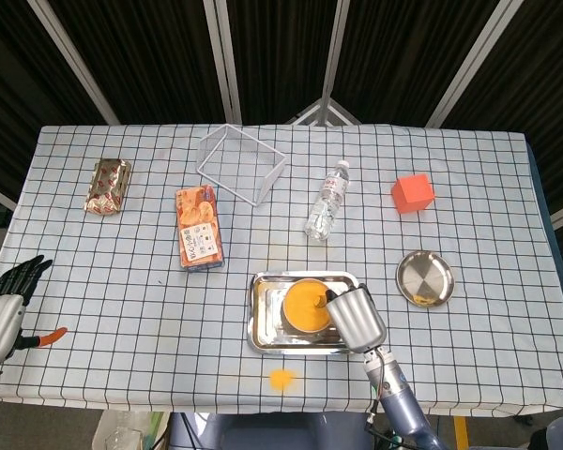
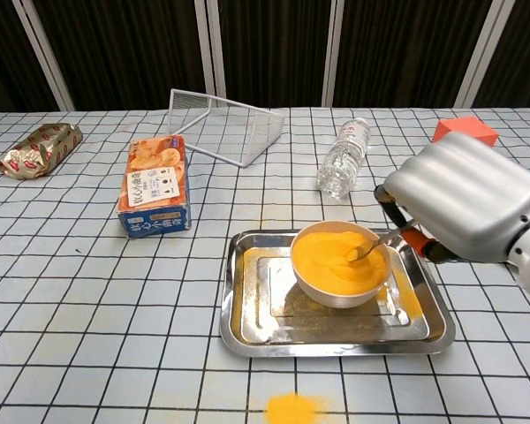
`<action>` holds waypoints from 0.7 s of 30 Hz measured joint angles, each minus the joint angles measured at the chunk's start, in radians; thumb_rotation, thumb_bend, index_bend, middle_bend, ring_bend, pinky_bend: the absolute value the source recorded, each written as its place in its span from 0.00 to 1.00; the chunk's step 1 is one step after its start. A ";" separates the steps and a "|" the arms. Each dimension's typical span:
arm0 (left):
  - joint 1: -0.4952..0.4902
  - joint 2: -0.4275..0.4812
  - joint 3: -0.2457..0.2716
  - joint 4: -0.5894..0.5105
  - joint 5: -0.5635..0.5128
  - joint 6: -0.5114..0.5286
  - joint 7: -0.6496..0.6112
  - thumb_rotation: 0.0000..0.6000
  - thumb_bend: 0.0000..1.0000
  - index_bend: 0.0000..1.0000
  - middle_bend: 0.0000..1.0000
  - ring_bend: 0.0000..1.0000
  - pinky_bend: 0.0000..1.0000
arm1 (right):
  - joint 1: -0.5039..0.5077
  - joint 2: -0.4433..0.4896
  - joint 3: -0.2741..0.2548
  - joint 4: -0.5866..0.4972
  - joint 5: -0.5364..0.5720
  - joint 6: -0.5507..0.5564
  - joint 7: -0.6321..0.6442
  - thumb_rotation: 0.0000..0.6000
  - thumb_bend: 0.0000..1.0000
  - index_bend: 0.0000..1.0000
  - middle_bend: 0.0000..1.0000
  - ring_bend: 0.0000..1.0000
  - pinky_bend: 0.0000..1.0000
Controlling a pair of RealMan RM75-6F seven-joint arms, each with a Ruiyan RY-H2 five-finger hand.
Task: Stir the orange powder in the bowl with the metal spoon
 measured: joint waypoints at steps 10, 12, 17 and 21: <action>-0.001 0.001 0.000 -0.001 -0.002 -0.003 0.000 1.00 0.01 0.00 0.00 0.00 0.00 | -0.020 0.033 -0.011 -0.037 -0.010 0.013 0.012 1.00 0.92 1.00 0.82 0.78 0.82; -0.001 0.001 0.001 -0.002 0.000 -0.002 0.000 1.00 0.01 0.00 0.00 0.00 0.00 | -0.023 0.034 -0.013 -0.048 -0.016 0.015 0.023 1.00 0.92 1.00 0.82 0.78 0.82; 0.000 0.000 0.001 -0.001 0.000 -0.002 0.001 1.00 0.01 0.00 0.00 0.00 0.00 | -0.026 0.034 -0.026 -0.066 -0.046 0.015 0.043 1.00 0.92 1.00 0.82 0.78 0.82; -0.001 0.000 0.001 -0.002 -0.001 -0.004 0.001 1.00 0.01 0.00 0.00 0.00 0.00 | -0.028 0.033 -0.042 -0.069 -0.074 0.011 0.049 1.00 0.92 1.00 0.82 0.78 0.82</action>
